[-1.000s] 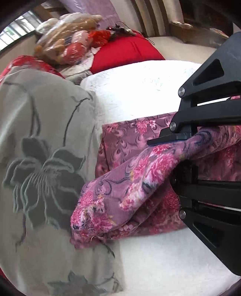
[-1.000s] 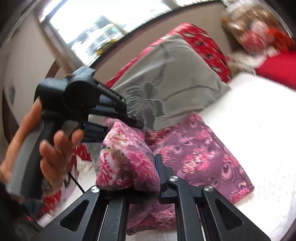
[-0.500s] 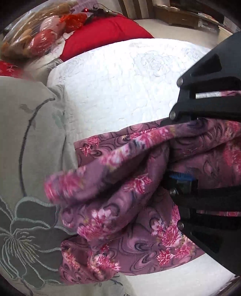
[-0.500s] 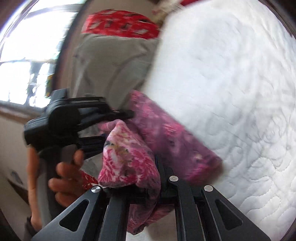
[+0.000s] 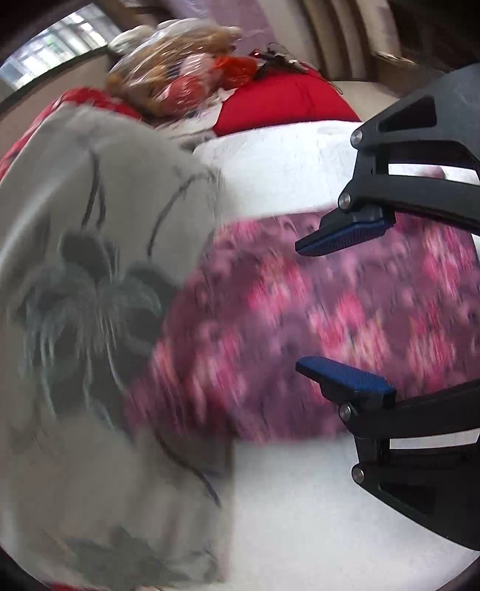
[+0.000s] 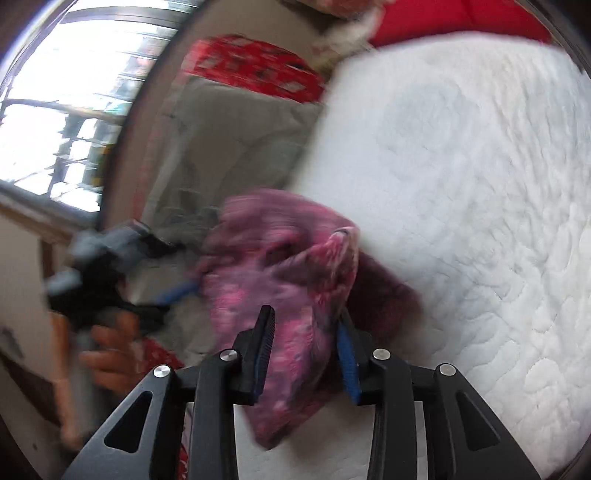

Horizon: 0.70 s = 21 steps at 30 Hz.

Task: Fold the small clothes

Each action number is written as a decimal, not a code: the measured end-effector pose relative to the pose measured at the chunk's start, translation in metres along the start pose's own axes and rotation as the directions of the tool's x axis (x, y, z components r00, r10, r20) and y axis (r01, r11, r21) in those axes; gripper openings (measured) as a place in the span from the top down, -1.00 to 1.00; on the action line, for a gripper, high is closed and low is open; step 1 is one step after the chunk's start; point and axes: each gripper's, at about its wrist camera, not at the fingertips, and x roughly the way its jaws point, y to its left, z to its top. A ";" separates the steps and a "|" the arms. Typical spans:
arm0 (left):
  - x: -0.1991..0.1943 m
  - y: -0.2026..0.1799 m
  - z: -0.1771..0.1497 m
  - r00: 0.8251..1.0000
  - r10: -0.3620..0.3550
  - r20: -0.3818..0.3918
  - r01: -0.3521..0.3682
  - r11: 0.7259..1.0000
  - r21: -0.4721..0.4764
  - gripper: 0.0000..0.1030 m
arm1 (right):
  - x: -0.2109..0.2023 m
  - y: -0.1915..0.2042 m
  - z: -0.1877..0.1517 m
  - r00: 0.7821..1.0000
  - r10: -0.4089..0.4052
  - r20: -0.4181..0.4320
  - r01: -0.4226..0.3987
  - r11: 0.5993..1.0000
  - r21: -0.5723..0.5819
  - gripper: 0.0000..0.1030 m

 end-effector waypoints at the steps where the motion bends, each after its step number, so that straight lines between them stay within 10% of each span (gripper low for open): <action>1: -0.001 0.010 -0.005 1.000 0.001 -0.006 -0.002 1.000 -0.010 -0.07 | -0.010 0.009 0.005 0.998 0.042 0.045 -0.040 0.999 -0.030 0.27; 5: 0.001 0.046 -0.029 0.999 -0.043 -0.031 0.040 0.996 -0.075 -0.07 | -0.016 0.029 0.057 0.971 0.058 0.232 -0.023 0.988 -0.150 -0.44; 12: 0.013 0.066 -0.061 0.994 -0.090 -0.055 0.084 0.992 -0.099 -0.07 | 0.111 0.012 0.106 0.990 -0.029 -0.140 -0.006 0.969 -0.248 0.00; 18: 0.004 0.072 -0.056 0.995 -0.096 -0.002 0.095 0.991 -0.097 -0.07 | 0.154 0.040 0.090 0.985 -0.124 -0.119 0.052 0.875 -0.482 -0.01; 21: -0.004 0.071 -0.051 0.995 -0.079 0.054 0.083 0.993 -0.084 -0.07 | 0.163 0.036 0.095 0.987 -0.122 -0.109 0.062 0.895 -0.441 -0.02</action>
